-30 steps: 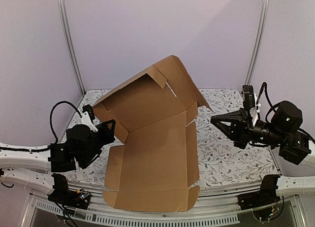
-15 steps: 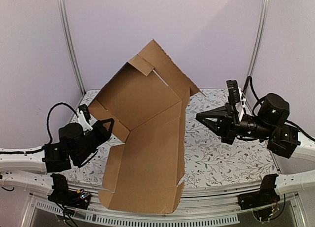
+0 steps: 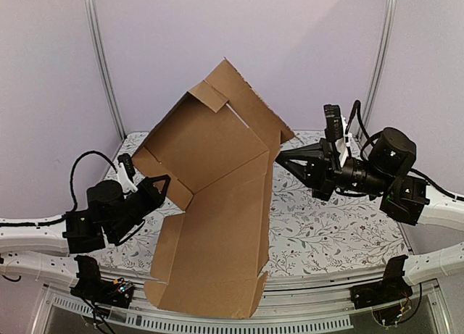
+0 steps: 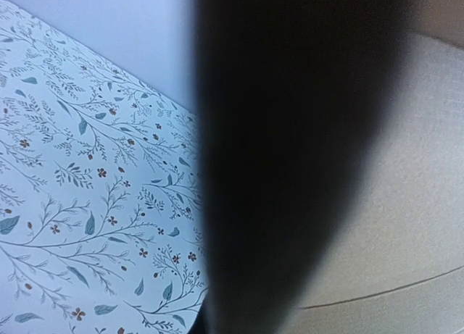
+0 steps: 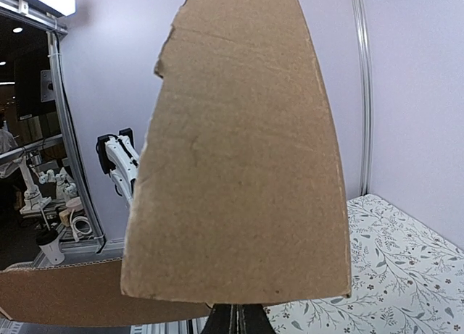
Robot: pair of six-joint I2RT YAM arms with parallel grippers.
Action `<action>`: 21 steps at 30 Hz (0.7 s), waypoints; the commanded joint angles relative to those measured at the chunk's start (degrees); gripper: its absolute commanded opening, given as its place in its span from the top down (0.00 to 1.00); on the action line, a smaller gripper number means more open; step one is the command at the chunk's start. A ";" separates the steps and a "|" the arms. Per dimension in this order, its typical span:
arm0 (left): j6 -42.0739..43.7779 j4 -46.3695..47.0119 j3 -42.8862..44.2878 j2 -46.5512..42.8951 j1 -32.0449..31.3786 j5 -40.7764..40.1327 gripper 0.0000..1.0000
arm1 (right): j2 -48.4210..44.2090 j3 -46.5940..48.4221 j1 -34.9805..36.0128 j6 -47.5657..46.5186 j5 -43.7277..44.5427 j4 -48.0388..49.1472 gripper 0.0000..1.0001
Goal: Fold the paper box
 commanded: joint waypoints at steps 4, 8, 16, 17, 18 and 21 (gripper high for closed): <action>-0.31 0.51 -0.55 0.71 1.08 1.70 1.00 | 3.47 2.75 0.24 -0.13 -1.06 4.14 0.98; -0.24 0.77 -0.37 1.06 1.16 2.47 1.00 | 5.40 3.11 0.24 0.26 -0.98 4.64 0.98; 1.30 -0.35 1.33 1.13 1.64 4.39 1.00 | 8.38 1.95 0.19 -0.37 0.06 1.61 0.98; 1.60 -0.71 1.65 1.10 1.75 4.61 1.00 | 8.32 1.85 0.19 -0.99 0.24 0.42 0.98; 1.76 -1.38 2.11 1.16 1.75 4.79 1.00 | 8.21 1.80 0.25 -1.42 0.45 -1.13 0.98; 2.06 -2.79 3.20 1.49 1.98 5.69 1.00 | 7.54 1.27 0.20 -3.18 1.15 -5.82 0.98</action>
